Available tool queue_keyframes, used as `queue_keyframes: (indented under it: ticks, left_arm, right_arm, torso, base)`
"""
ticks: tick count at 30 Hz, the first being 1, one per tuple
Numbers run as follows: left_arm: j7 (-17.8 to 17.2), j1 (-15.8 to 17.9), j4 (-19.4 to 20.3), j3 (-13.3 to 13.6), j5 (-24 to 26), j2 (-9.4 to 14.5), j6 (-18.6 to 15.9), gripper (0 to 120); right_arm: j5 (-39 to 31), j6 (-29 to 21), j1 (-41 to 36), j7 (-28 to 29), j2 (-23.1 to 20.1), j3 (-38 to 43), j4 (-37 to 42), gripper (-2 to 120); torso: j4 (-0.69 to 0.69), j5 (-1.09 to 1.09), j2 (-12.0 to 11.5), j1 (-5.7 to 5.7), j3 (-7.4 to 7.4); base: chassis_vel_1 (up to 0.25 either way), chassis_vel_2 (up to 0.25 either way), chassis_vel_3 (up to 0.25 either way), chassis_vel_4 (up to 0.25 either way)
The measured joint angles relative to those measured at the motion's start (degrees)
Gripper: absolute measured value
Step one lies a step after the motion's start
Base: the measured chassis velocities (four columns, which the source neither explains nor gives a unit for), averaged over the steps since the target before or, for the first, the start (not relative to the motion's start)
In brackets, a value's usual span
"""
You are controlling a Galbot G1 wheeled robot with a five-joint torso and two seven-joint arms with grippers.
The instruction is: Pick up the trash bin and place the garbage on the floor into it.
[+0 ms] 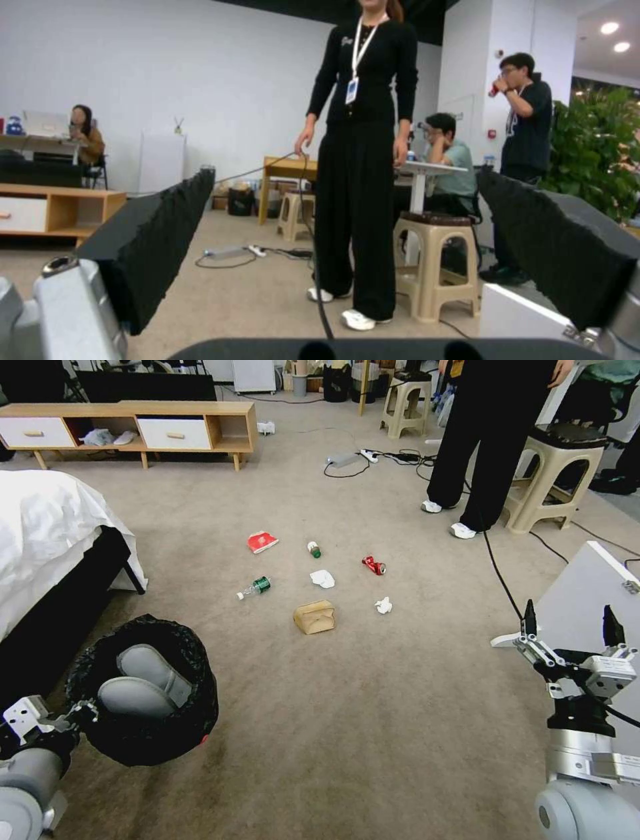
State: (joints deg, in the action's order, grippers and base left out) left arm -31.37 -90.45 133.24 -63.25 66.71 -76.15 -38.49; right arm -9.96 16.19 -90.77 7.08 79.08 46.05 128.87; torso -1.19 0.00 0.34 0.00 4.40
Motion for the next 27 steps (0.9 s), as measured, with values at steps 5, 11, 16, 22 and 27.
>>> queue_keyframes:
  ticks: [5,11,16,22,27]
  left_arm:
    - [0.01,0.18,-0.08,0.07,0.0,-0.03,0.0,4]
    - [0.03,0.17,-0.12,0.1,0.0,-0.1,0.0,4]
    - [0.07,0.16,-0.16,0.11,-0.01,-0.11,0.0,4]
    - [0.09,0.18,-0.27,0.23,-0.09,-0.17,0.0,4]
    - [0.09,0.2,-0.29,0.35,-0.21,-0.19,0.0,4]
  right_arm:
    - [0.02,-0.01,0.01,0.0,0.01,-0.02,-0.1,100]
    - [0.02,-0.01,0.1,0.0,0.02,-0.01,-0.12,100]
    - [0.01,-0.01,0.15,0.0,0.01,-0.01,-0.16,100]
    - [0.01,-0.01,0.18,0.01,0.02,-0.02,-0.18,100]
    - [-0.03,-0.02,0.18,0.0,-0.01,0.05,-0.2,100]
  torso:
    - [0.0,-0.01,0.0,0.0,0.0]
    - [0.0,0.0,0.0,0.0,0.0]
    - [0.0,0.0,0.0,0.0,0.0]
    - [0.0,0.0,0.0,0.0,0.0]
    - [0.0,0.0,0.0,0.01,0.0]
  base:
    - [-0.061,0.058,0.049,-0.056]
    - [-0.063,0.057,0.054,-0.057]
    - [-0.091,0.077,0.074,-0.085]
    - [-0.094,0.099,0.1,-0.106]
    - [-0.075,0.093,0.092,-0.084]
